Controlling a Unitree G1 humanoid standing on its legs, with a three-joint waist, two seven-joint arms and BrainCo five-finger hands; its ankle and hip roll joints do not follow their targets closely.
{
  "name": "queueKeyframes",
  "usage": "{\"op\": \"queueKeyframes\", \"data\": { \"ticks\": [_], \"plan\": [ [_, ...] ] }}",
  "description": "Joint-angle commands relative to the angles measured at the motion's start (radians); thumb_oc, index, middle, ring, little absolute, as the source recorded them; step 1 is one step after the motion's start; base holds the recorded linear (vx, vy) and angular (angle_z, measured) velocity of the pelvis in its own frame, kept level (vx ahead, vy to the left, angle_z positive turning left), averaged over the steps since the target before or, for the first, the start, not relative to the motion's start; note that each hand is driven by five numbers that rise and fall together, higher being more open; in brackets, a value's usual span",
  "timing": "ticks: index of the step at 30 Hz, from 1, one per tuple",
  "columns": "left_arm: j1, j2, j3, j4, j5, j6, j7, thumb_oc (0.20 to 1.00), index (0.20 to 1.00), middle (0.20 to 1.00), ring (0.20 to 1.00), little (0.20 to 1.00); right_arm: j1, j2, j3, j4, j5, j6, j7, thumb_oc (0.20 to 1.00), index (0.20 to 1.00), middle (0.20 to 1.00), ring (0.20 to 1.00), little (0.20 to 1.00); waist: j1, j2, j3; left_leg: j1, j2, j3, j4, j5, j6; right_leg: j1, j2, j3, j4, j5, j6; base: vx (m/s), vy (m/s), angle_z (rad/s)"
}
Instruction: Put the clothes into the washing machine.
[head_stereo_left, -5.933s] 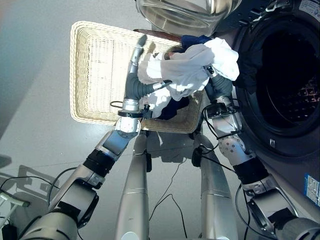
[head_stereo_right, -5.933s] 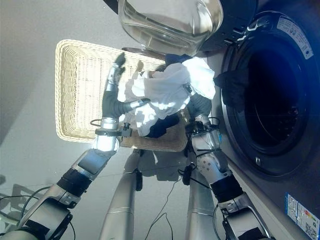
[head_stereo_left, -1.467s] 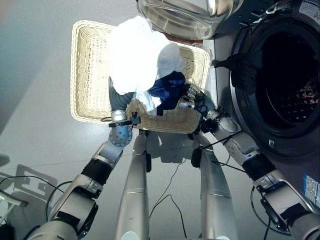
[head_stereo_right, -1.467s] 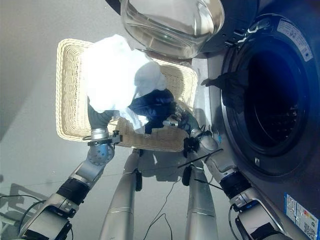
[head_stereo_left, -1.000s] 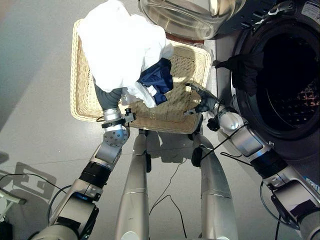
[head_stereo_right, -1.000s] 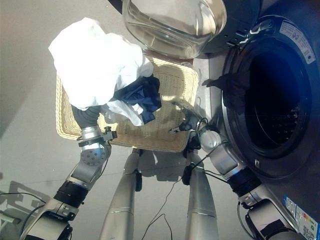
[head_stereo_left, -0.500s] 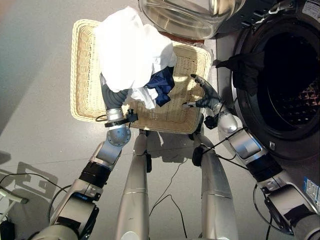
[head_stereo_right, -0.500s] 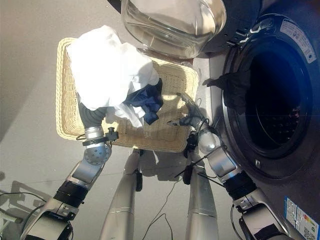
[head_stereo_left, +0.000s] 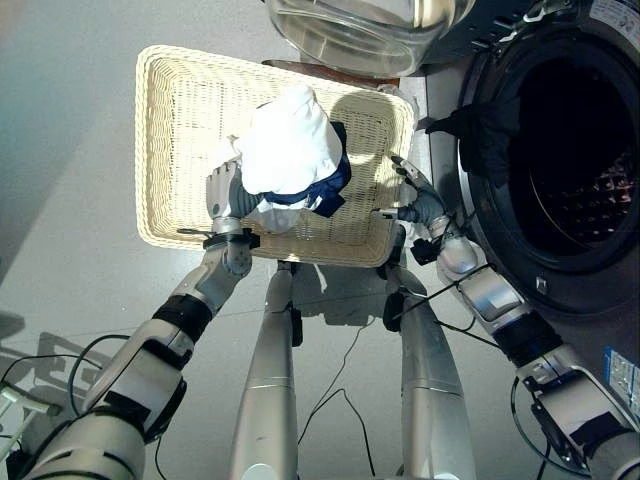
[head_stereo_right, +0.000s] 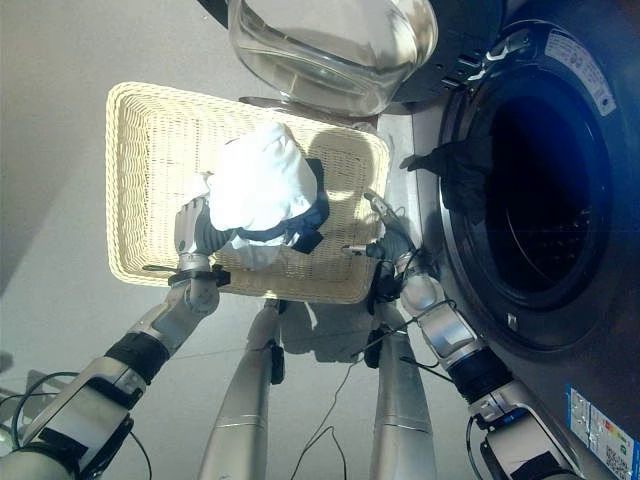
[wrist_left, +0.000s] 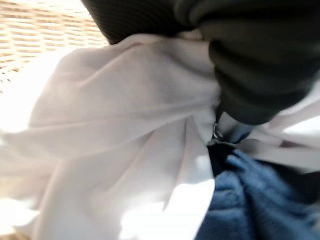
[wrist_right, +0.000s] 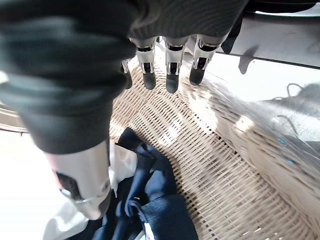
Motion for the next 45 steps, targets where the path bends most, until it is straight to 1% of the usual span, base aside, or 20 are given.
{"op": "queueKeyframes", "data": {
  "ticks": [1,6,11,16,18,20,21,22,24,26,27,28,31,33,35,36,38,39,42,45],
  "plan": [
    [-0.058,-0.003,0.009,0.040,-0.008,0.048,-0.030,1.000,1.000,1.000,1.000,1.000,-0.007,-0.028,0.035,-0.045,0.034,-0.074,-0.032,1.000,1.000,1.000,1.000,1.000,-0.029,0.028,-0.020,-0.024,-0.040,0.048,0.041,0.009,0.066,0.054,0.072,-0.005,-0.171,0.169,0.068,-0.01,0.010,-0.05],
    [-0.116,-0.013,-0.019,0.139,-0.012,0.045,-0.080,1.000,1.000,1.000,1.000,1.000,-0.059,-0.017,0.064,-0.005,0.053,-0.081,-0.044,1.000,1.000,1.000,1.000,1.000,-0.038,0.020,-0.020,-0.022,-0.038,0.056,0.035,0.014,0.062,0.058,0.077,-0.001,-0.182,0.172,0.068,-0.01,0.008,-0.03],
    [-0.145,-0.016,-0.037,0.172,-0.004,0.043,-0.099,1.000,1.000,1.000,1.000,1.000,-0.084,-0.012,0.078,0.013,0.064,-0.079,-0.052,1.000,1.000,1.000,1.000,1.000,-0.039,0.017,-0.020,-0.021,-0.038,0.057,0.031,0.014,0.061,0.058,0.077,-0.003,-0.183,0.171,0.068,0.00,0.000,0.00],
    [-0.138,-0.012,-0.043,0.162,0.010,0.014,-0.117,1.000,1.000,1.000,1.000,1.000,-0.078,-0.002,0.075,-0.003,0.054,-0.064,-0.059,1.000,1.000,1.000,1.000,1.000,-0.037,0.017,-0.020,-0.018,-0.040,0.054,0.027,0.013,0.062,0.060,0.079,-0.004,-0.184,0.170,0.067,0.00,0.000,0.00],
    [-0.132,-0.010,-0.039,0.150,-0.002,-0.014,-0.130,1.000,1.000,1.000,1.000,1.000,-0.073,-0.003,0.072,-0.012,0.052,-0.059,-0.060,1.000,1.000,1.000,1.000,1.000,-0.036,0.018,-0.020,-0.020,-0.040,0.053,0.027,0.013,0.063,0.058,0.079,-0.003,-0.185,0.171,0.067,0.00,0.000,0.00],
    [-0.132,-0.010,-0.039,0.150,-0.002,-0.014,-0.130,1.000,1.000,1.000,1.000,1.000,-0.073,-0.003,0.072,-0.012,0.052,-0.059,-0.060,1.000,1.000,1.000,1.000,1.000,-0.036,0.018,-0.020,-0.020,-0.040,0.053,0.027,0.013,0.063,0.058,0.079,-0.003,-0.185,0.171,0.067,0.00,0.000,0.00],
    [-0.127,-0.010,-0.037,0.145,-0.009,-0.030,-0.134,1.000,1.000,1.000,1.000,1.000,-0.071,-0.003,0.070,-0.014,0.053,-0.060,-0.062,1.000,1.000,1.000,1.000,1.000,-0.036,0.018,-0.020,-0.020,-0.040,0.053,0.027,0.012,0.064,0.057,0.079,-0.003,-0.184,0.171,0.067,0.00,0.000,0.00],
    [-0.111,-0.016,-0.028,0.110,-0.062,-0.093,-0.154,1.000,1.000,1.000,1.000,1.000,-0.061,-0.001,0.062,-0.024,0.045,-0.055,-0.066,1.000,1.000,1.000,1.000,1.000,-0.033,0.020,-0.020,-0.020,-0.040,0.052,0.024,0.011,0.064,0.060,0.077,-0.005,-0.190,0.172,0.068,0.00,0.000,0.00],
    [-0.098,-0.024,-0.018,0.091,-0.100,-0.122,-0.177,1.000,1.000,1.000,1.000,1.000,-0.055,0.003,0.057,-0.030,0.037,-0.052,-0.067,1.000,1.000,1.000,1.000,1.000,-0.031,0.021,-0.020,-0.020,-0.040,0.052,0.024,0.009,0.065,0.058,0.077,-0.004,-0.188,0.170,0.068,0.00,0.000,0.00],
    [-0.069,-0.038,-0.005,0.042,-0.139,-0.179,-0.228,1.000,1.000,1.000,1.000,1.000,-0.035,0.011,0.043,-0.048,0.022,-0.048,-0.068,1.000,1.000,1.000,1.000,1.000,-0.028,0.023,-0.020,-0.023,-0.042,0.050,0.025,0.006,0.068,0.054,0.079,-0.003,-0.186,0.170,0.068,0.00,0.000,0.00],
    [-0.066,-0.038,-0.004,0.038,-0.143,-0.186,-0.231,1.000,1.000,1.000,1.000,1.000,-0.032,0.012,0.042,-0.050,0.020,-0.047,-0.068,1.000,1.000,1.000,1.000,1.000,-0.028,0.023,-0.020,-0.023,-0.042,0.050,0.025,0.006,0.068,0.054,0.079,-0.003,-0.186,0.170,0.068,0.00,0.000,0.00],
    [-0.053,-0.042,0.003,0.020,-0.160,-0.227,-0.240,1.000,1.000,1.000,1.000,1.000,-0.023,0.012,0.036,-0.057,0.016,-0.045,-0.068,1.000,1.000,1.000,1.000,1.000,-0.027,0.024,-0.020,-0.021,-0.043,0.049,0.023,0.006,0.070,0.056,0.080,-0.003,-0.186,0.170,0.068,0.00,0.000,0.00],
    [-0.027,-0.050,0.022,-0.029,-0.212,-0.266,-0.252,1.000,1.000,1.000,1.000,1.000,-0.004,0.013,0.023,-0.068,0.010,-0.045,-0.065,1.000,1.000,1.000,1.000,1.000,-0.023,0.027,-0.020,-0.019,-0.044,0.047,0.023,0.003,0.073,0.056,0.080,-0.004,-0.183,0.169,0.068,0.00,0.000,0.00],
    [-0.002,-0.058,0.041,-0.078,-0.251,-0.308,-0.276,1.000,1.000,1.000,1.000,1.000,0.009,0.012,0.007,-0.081,0.007,-0.044,-0.063,1.000,1.000,1.000,1.000,1.000,-0.017,0.029,-0.020,-0.019,-0.046,0.044,0.022,0.001,0.075,0.057,0.077,-0.007,-0.182,0.167,0.069,0.00,0.000,0.00],
    [0.008,-0.059,0.047,-0.093,-0.255,-0.326,-0.284,1.000,1.000,1.000,1.000,1.000,0.015,0.012,0.002,-0.089,0.005,-0.041,-0.063,1.000,1.000,1.000,1.000,1.000,-0.016,0.030,-0.020,-0.020,-0.047,0.043,0.023,0.000,0.076,0.057,0.077,-0.008,-0.181,0.167,0.069,0.00,0.000,0.00],
    [0.016,-0.060,0.052,-0.105,-0.256,-0.333,-0.289,0.959,0.959,0.959,0.959,0.959,0.021,0.012,-0.004,-0.093,0.003,-0.041,-0.061,1.000,1.000,1.000,1.000,1.000,-0.015,0.031,-0.020,-0.020,-0.048,0.042,0.024,0.000,0.077,0.057,0.077,-0.008,-0.181,0.167,0.069,0.00,0.000,0.00],
    [0.039,-0.063,0.069,-0.140,-0.271,-0.369,-0.304,0.247,0.247,0.247,0.247,0.247,0.036,0.013,-0.014,-0.109,-0.003,-0.035,-0.058,1.000,1.000,1.000,1.000,1.000,-0.013,0.032,-0.020,-0.017,-0.049,0.040,0.023,-0.002,0.080,0.059,0.077,-0.008,-0.180,0.167,0.068,0.00,0.000,0.00],
    [0.043,-0.063,0.074,-0.151,-0.278,-0.382,-0.314,0.200,0.200,0.200,0.200,0.200,0.039,0.014,-0.016,-0.111,-0.005,-0.036,-0.058,1.000,1.000,1.000,1.000,1.000,-0.012,0.033,-0.020,-0.017,-0.050,0.040,0.023,-0.003,0.081,0.059,0.077,-0.008,-0.180,0.167,0.068,0.00,0.000,0.00],
    [0.054,-0.063,0.083,-0.180,-0.280,-0.403,-0.327,0.200,0.200,0.200,0.200,0.200,0.052,0.013,-0.024,-0.115,-0.007,-0.039,-0.059,1.000,1.000,1.000,1.000,1.000,-0.010,0.035,-0.020,-0.016,-0.052,0.038,0.024,-0.004,0.083,0.059,0.076,-0.008,-0.178,0.166,0.067,0.00,0.000,0.00],
    [0.061,-0.063,0.089,-0.207,-0.273,-0.400,-0.330,0.200,0.200,0.200,0.200,0.200,0.059,0.012,-0.029,-0.121,-0.009,-0.038,-0.057,1.000,1.000,1.000,1.000,1.000,-0.009,0.037,-0.020,-0.017,-0.055,0.037,0.026,-0.005,0.084,0.057,0.077,-0.007,-0.175,0.165,0.066,0.00,0.000,0.00]
  ]
}}
